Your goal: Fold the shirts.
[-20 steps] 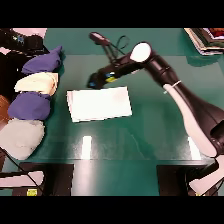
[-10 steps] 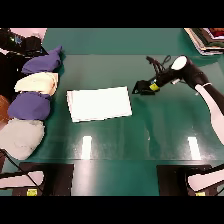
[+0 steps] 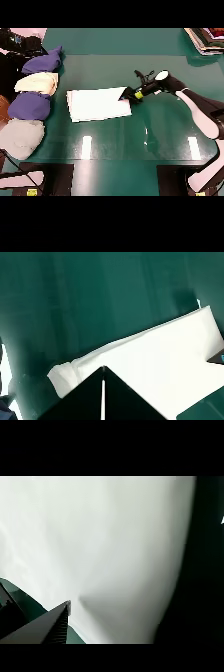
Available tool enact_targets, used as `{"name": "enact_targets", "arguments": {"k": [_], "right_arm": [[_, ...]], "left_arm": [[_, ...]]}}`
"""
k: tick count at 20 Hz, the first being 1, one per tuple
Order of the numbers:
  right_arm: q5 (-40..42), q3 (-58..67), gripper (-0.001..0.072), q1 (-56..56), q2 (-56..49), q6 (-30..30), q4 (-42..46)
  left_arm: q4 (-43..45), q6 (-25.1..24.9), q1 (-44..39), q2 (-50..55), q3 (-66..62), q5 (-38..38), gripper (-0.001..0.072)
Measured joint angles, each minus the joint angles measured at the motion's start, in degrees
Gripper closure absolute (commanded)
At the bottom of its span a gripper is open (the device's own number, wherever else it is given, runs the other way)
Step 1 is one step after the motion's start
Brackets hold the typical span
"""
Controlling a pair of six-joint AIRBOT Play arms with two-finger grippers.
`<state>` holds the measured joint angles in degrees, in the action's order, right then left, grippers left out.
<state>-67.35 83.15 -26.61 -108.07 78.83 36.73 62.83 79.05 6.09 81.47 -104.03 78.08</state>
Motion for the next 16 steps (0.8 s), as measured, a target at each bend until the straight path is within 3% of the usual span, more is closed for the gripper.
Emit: {"name": "enact_targets", "arguments": {"k": [1, 2, 9, 16], "right_arm": [[0.39, 1.33, 0.0577, -1.25, -1.18, -0.35, -0.17], [0.81, 2.58, 0.07, -2.29, -2.03, -1.01, 0.07], [2.16, 8.81, 0.0698, -1.6, -1.38, -4.66, -0.59], [1.07, 8.63, 0.0699, 16.52, 13.16, -1.46, 14.56]], "left_arm": [[-0.09, 0.0, -0.15, 0.0, 0.0, 0.0, 0.0687], [-0.09, 0.0, -0.44, 0.0, 0.0, 0.02, 0.0687], [-0.17, 0.0, -5.79, 0.0, 0.0, 0.39, 0.0687], [-0.24, 0.0, -12.98, 0.0, 0.0, 0.15, 0.0687]]}}
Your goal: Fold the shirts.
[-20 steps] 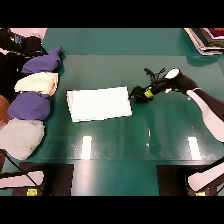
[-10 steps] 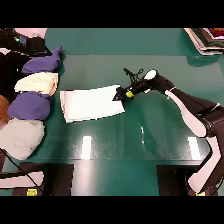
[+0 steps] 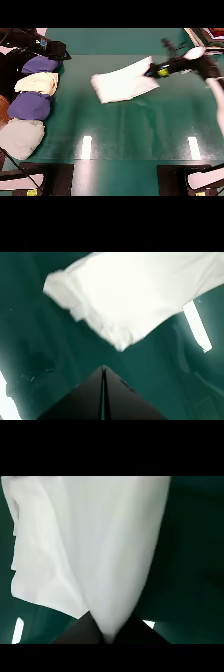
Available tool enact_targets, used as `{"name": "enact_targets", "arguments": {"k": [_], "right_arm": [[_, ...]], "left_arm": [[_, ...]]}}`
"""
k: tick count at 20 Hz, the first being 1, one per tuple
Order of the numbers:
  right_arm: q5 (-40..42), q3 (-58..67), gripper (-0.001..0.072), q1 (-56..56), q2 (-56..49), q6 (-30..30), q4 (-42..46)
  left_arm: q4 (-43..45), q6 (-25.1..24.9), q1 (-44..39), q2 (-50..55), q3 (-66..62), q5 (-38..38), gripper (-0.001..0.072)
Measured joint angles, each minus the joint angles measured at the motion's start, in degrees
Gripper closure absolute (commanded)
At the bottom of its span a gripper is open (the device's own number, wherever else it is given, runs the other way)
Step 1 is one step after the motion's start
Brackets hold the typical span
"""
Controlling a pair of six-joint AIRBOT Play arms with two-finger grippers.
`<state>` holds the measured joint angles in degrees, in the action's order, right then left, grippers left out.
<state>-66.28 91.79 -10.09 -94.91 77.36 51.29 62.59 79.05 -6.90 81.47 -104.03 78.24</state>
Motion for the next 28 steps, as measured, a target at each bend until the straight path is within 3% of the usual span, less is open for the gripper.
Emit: {"name": "enact_targets", "arguments": {"k": [5, 11, 16, 17, 18, 19, 20, 25, 28], "right_arm": [[-0.26, -8.04, 0.0699, 22.29, 12.74, 3.56, 8.57], [1.88, -22.71, 0.0699, 49.4, 24.59, 6.47, 11.21], [2.71, -33.42, 0.069, 61.99, 30.03, 7.41, 11.65], [2.64, -34.58, 0.0576, 63.39, 30.47, 7.43, 11.69], [2.45, -35.28, 0.0372, 64.74, 30.86, 7.5, 11.78], [1.95, -35.47, 0.0231, 65.96, 31.08, 7.52, 12.5], [1.27, -35.21, 0.02, 66.93, 31.23, 7.52, 13.46], [-2.78, -29.86, 0.0203, 71.65, 31.67, 7.61, 19.04], [-3.85, -27.45, 0.0203, 70.51, 31.71, 7.63, 15.43]], "left_arm": [[-0.02, 0.17, -1.68, 0.0, 0.0, -0.31, 0.0687], [-0.07, 1.29, -2.05, 0.0, -0.02, -2.03, 0.0687], [-0.04, 1.66, -2.03, 0.0, 0.0, -3.23, 0.0687], [-0.07, 1.66, -2.03, 0.0, 0.0, -3.28, 0.0687], [-0.04, 1.66, -2.03, 0.0, 0.0, -3.43, 0.0687], [-0.07, 1.66, -2.03, 0.0, 0.0, -3.5, 0.0687], [-0.04, 1.66, -2.03, 0.0, 0.0, -3.52, 0.0687], [-0.07, 1.64, -2.03, 0.0, 0.0, -3.65, 0.0687], [-0.13, 1.64, -2.03, 0.0, 0.0, -3.69, 0.0687]]}}
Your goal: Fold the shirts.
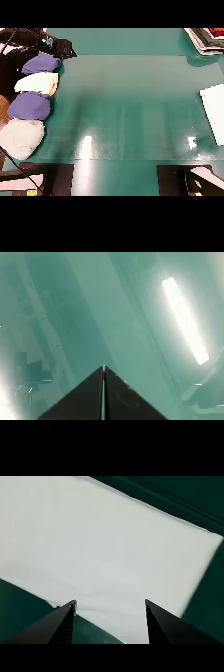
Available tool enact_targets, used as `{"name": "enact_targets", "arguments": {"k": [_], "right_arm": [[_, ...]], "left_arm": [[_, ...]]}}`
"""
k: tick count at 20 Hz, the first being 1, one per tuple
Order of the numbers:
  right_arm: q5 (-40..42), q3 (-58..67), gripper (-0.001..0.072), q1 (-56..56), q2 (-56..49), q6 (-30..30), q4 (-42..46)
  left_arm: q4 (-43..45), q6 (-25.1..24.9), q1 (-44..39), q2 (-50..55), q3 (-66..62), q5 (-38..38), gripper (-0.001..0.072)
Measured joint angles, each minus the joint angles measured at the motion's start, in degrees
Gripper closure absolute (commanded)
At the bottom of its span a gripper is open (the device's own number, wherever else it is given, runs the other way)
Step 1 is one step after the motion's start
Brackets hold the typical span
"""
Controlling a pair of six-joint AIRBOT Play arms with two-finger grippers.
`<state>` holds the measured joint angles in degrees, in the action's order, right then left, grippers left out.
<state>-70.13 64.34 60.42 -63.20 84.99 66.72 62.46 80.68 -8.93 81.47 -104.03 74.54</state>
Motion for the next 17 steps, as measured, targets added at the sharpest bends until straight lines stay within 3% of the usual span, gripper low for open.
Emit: {"name": "enact_targets", "arguments": {"k": [5, 9, 10, 11, 17], "right_arm": [[-1.07, 1.27, 0.0222, -16.92, 0.02, 0.0, -9.16], [-1.05, 1.51, 0.0491, -37.11, 0.02, 0.0, -11.65], [-0.48, 1.53, 0.0653, -42.12, 0.02, 0.0, -11.85], [0.35, 1.55, 0.0698, -46.34, 0.02, 0.0, -11.98], [3.58, 1.55, 0.0698, -63.49, 0.02, -1.14, -12.41]], "left_arm": [[-0.15, -0.02, 0.0, -0.02, 0.0, 0.04, 0.0686], [-0.24, -0.04, 0.0, -0.02, 0.0, -0.26, 0.0686], [-0.31, -0.04, 0.0, -0.02, 0.0, -0.52, 0.0686], [-0.33, -0.04, 0.0, -0.02, 0.0, -0.87, 0.0687], [-0.33, -0.07, 0.0, -0.02, 0.0, -1.86, 0.0686]]}}
